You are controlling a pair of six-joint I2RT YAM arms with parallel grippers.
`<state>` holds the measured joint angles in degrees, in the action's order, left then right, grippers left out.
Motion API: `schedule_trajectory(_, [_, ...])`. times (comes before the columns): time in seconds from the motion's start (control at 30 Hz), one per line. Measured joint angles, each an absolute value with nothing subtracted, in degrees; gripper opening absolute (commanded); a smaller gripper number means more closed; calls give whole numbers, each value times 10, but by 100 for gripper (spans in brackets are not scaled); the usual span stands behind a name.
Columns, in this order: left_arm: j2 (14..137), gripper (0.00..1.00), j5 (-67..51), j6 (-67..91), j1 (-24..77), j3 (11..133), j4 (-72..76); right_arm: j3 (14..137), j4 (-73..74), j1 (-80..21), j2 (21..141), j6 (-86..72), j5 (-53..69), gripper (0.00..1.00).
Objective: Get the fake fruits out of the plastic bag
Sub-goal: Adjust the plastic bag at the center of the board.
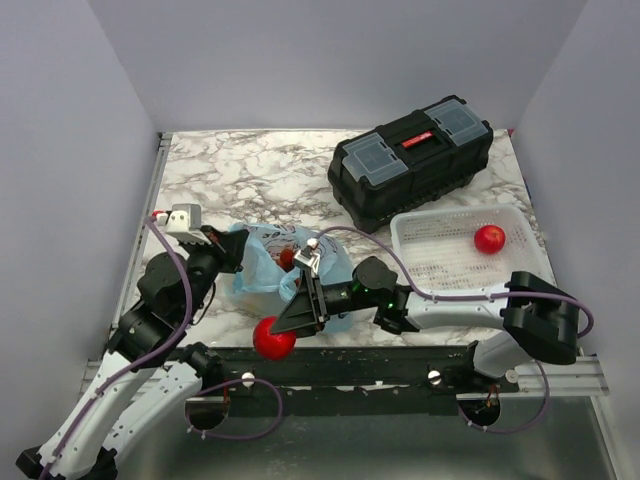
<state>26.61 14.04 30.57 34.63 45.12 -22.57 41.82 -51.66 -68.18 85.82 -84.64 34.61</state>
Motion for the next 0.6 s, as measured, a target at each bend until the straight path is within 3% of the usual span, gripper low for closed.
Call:
schedule_trajectory(0.3, [291,0,208,228,346,442,-171,404,-494,-688,846,-880,375,1])
schedule_trajectory(0.47, [354,0,272,194,344,446,-119,411,-382,-697,781,-842,377,5])
schedule_trajectory(0.6, [422,0,318,178,315,473,-102,430,-317,-697,733,-808,376,1])
